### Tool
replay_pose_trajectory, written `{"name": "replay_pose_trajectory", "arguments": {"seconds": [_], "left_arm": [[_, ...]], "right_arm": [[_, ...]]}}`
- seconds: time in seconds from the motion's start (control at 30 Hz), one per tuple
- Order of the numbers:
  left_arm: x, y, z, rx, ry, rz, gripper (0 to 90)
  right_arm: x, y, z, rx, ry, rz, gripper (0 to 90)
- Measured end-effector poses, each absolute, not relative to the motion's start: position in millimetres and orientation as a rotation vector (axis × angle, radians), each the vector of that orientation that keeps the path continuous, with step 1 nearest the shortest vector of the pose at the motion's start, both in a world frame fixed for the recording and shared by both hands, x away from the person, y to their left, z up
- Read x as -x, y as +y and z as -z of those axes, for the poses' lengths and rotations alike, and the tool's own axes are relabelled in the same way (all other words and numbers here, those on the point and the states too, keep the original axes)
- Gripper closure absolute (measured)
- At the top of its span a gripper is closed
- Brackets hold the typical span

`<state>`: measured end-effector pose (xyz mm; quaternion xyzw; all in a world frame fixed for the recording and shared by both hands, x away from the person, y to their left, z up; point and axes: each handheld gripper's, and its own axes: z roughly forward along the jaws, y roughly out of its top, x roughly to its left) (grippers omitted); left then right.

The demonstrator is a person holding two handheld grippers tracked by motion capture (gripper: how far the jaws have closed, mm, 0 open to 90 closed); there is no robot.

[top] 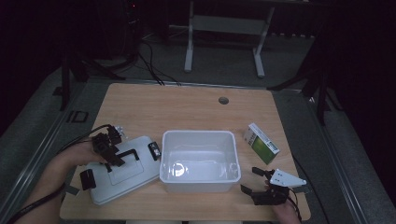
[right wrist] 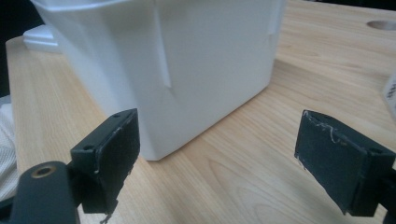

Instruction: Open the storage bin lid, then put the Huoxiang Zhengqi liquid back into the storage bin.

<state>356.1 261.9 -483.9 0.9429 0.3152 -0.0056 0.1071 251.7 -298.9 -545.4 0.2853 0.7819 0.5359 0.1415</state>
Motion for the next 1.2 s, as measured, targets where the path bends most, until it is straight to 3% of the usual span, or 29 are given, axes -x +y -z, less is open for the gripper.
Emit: {"name": "replay_pose_trajectory", "arguments": {"seconds": [0.03, 0.13, 0.67, 1.2], "left_arm": [[-356, 262, 484, -2.783, 0.932, 0.008, 24.3], [-356, 261, 484, -2.8, 0.917, 0.018, 16.6], [-353, 263, 478, -2.784, 0.913, -0.064, 15.0], [-352, 265, 479, -2.797, 0.912, -0.066, 15.0]], "right_arm": [[-252, -300, 544, -0.836, 2.25, -1.55, 13.6], [-251, -306, 542, -0.868, 2.228, -1.563, 13.6], [-247, -323, 512, -0.967, 2.157, -1.448, 12.9], [-280, -346, 477, -1.041, 2.093, -1.318, 14.7]]}}
